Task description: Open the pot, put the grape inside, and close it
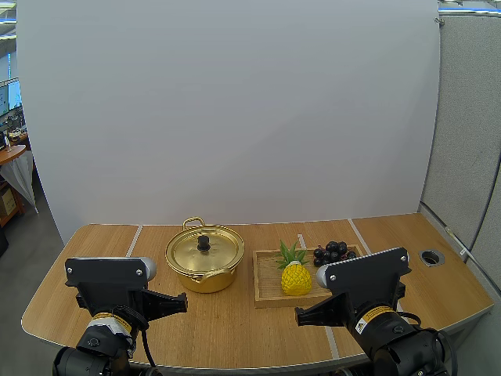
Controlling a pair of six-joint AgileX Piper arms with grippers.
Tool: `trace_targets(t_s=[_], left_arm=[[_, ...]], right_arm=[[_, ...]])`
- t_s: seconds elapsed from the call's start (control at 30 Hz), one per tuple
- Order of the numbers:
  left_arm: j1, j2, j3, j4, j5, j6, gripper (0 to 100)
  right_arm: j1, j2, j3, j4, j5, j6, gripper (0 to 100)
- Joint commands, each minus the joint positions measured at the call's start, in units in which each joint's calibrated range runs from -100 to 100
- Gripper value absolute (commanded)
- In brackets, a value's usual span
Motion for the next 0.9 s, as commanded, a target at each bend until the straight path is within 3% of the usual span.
trace_targets(t_s=[0.0,0.87], left_arm=[[0.11,-0.3,0.1,0.24,-1.39,-0.32,1],[0.11,-0.3,0.1,0.24,-0.8,-0.32,1]], right_arm=[[-2.46,-0.24,0.0,-0.67,-0.15,0.0,0],[-2.44,-0.24,0.0,0.57,-0.15,0.0,0]])
